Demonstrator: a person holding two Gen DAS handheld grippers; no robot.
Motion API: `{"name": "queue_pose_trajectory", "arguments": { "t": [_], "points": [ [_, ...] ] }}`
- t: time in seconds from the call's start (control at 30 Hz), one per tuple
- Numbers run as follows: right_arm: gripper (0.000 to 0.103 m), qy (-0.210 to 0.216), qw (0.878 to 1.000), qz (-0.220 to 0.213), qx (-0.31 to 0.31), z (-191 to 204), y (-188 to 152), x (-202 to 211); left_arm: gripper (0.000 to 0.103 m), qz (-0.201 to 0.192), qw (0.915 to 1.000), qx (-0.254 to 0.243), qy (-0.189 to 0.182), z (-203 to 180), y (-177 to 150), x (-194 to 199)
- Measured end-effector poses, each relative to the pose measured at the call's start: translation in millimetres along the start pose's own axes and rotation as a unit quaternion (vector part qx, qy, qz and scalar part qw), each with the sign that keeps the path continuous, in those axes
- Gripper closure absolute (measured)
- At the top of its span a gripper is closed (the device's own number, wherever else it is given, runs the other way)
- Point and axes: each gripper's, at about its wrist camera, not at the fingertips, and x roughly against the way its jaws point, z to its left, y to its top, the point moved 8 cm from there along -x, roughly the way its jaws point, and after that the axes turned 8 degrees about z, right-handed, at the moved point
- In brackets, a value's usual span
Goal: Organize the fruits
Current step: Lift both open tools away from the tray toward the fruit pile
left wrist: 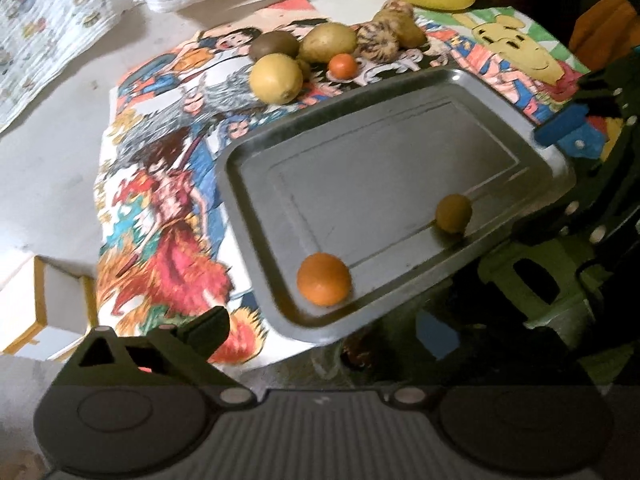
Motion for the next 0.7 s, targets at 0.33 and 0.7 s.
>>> {"name": "queue_pose_trajectory", "arguments": {
  "t": [0.33,0.7],
  "points": [
    [0.001,-0.052,0.995,-0.003,-0.082,-39.9,-8.2,8.3,0.001,0.020,0.9983,0.037,0.041,24.6,-5.6,7.9],
    [0.001,-0.056,0.993,-0.027,-0.100,-51.8,16.2,7.8,0.001,0.007,0.9976,0.053,0.044,45.7,25.8,4.7]
  ]
}}
